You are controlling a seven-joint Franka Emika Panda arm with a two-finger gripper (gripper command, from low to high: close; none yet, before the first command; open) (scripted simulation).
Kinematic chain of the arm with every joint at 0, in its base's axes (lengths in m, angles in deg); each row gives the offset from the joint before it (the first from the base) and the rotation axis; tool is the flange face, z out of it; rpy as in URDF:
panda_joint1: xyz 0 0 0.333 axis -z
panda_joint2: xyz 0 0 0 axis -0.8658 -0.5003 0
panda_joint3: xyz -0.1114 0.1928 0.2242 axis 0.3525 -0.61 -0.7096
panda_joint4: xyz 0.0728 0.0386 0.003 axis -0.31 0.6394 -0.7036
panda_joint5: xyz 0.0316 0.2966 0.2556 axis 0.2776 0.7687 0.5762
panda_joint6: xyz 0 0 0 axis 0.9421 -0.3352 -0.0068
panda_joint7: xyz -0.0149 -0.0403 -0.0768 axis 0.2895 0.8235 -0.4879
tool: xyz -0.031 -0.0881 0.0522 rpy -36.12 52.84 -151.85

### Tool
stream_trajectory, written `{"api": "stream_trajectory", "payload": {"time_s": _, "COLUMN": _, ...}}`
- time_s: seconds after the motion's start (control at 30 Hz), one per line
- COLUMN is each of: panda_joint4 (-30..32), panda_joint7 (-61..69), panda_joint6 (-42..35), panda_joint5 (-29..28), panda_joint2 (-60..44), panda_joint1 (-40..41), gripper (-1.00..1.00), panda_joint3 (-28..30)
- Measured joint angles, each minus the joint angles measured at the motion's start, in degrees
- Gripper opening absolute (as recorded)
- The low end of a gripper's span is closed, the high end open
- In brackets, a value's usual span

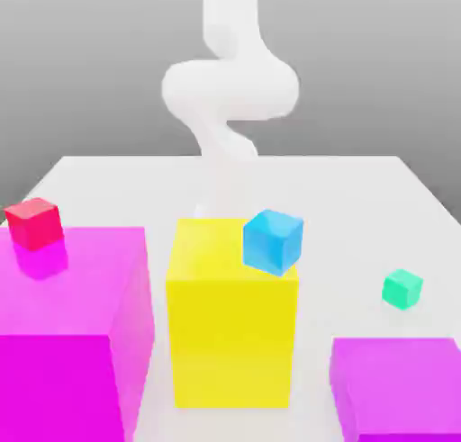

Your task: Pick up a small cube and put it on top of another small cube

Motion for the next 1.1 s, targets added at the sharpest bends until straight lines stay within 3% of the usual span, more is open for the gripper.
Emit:
{"api": "stream_trajectory", "payload": {"time_s": 0.37, "panda_joint4": 11.87, "panda_joint7": 27.15, "panda_joint6": 12.9, "panda_joint5": -2.83, "panda_joint2": -19.95, "panda_joint1": -17.67, "gripper": 0.0, "panda_joint3": -5.19}}
{"api": "stream_trajectory", "payload": {"time_s": 0.8, "panda_joint4": 25.57, "panda_joint7": 61.18, "panda_joint6": 27.77, "panda_joint5": -2.0, "panda_joint2": -42.39, "panda_joint1": -36.21, "gripper": 0.0, "panda_joint3": -14.44}}
{"api": "stream_trajectory", "payload": {"time_s": 0.9, "panda_joint4": 25.75, "panda_joint7": 61.06, "panda_joint6": 32.15, "panda_joint5": -5.61, "panda_joint2": -48.26, "panda_joint1": -37.87, "gripper": 0.0, "panda_joint3": -12.97}}
{"api": "stream_trajectory", "payload": {"time_s": 1.03, "panda_joint4": 24.2, "panda_joint7": 56.22, "panda_joint6": 38.6, "panda_joint5": -12.53, "panda_joint2": -56.52, "panda_joint1": -43.15, "gripper": 0.0, "panda_joint3": -6.0}}
{"api": "stream_trajectory", "payload": {"time_s": 1.07, "panda_joint4": 23.85, "panda_joint7": 55.33, "panda_joint6": 40.0, "panda_joint5": -13.74, "panda_joint2": -58.27, "panda_joint1": -44.55, "gripper": -1.0, "panda_joint3": -4.31}}
{"api": "stream_trajectory", "payload": {"time_s": 1.1, "panda_joint4": 23.85, "panda_joint7": 55.33, "panda_joint6": 40.0, "panda_joint5": -13.74, "panda_joint2": -58.27, "panda_joint1": -44.55, "gripper": -1.0, "panda_joint3": -4.31}}
